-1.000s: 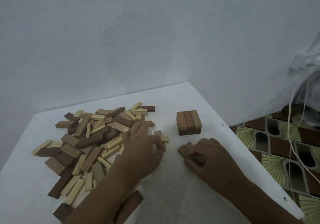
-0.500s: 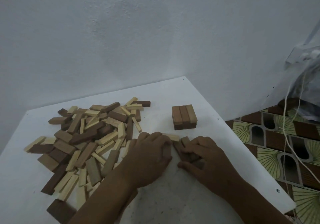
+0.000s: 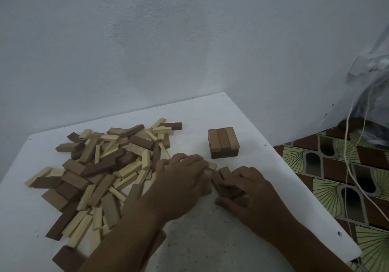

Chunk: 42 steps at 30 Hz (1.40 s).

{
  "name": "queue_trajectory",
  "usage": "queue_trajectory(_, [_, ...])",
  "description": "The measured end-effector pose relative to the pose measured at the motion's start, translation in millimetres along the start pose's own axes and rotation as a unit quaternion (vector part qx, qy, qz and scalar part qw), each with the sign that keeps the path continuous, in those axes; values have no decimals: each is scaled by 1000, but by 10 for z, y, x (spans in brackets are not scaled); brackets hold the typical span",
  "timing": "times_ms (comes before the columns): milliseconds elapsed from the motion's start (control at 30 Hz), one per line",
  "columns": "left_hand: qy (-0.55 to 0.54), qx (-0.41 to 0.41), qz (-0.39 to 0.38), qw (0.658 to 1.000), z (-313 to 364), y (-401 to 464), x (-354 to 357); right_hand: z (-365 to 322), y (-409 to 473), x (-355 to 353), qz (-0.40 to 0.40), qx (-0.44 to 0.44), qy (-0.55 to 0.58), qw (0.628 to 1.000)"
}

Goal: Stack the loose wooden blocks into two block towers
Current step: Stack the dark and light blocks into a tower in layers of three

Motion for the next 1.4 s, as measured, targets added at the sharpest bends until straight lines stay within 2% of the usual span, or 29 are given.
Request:
queue_trajectory(233, [92,-105,73,988,-246,42,-40,-48,14,-43,16,-11,-24,1000])
queue_trajectory(367, [61,-75,71,993,-204,-8,-105,-20,22,-23,13,-16,-13,1000])
queue_trajectory(500, [37,-33,19,999,-109,-32,-66,14,41,-2,-50,-76,-44,995])
queue_trajectory(600, [7,-8,12,1000,-64,-45,-24,66,-4,17,64,-81,-62,993])
queue_trajectory(733, [-36,32,-34,998,-13,2,63,188,-11,187,132,-158,-66,976])
queue_trajectory(800, [-43,32,-34,998,-19,22,89,248,5,224,141,-186,-35,972])
queue_trajectory(933, [-56,25,-21,998,-29,15,84,206,-17,160,96,-124,23,987])
queue_trajectory(1200, [-57,35,-5,998,-48,25,95,179,1,145,121,-148,-6,982])
queue_trajectory(1267, [-58,36,-1,998,-47,18,97,103,5,95,90,-121,-45,988])
queue_trajectory(1400, [-61,43,0,997,-52,17,101,-21,5,41,48,-56,-26,997])
Point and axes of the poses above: each hand's wrist, its own y-axis towards the middle knuckle, its own x-axis out of the palm, z = x × y, the point moved 2 cm from there along y, towards the middle knuckle, and after that the axes turned 12 degrees about -x, right-handed, at the moved point
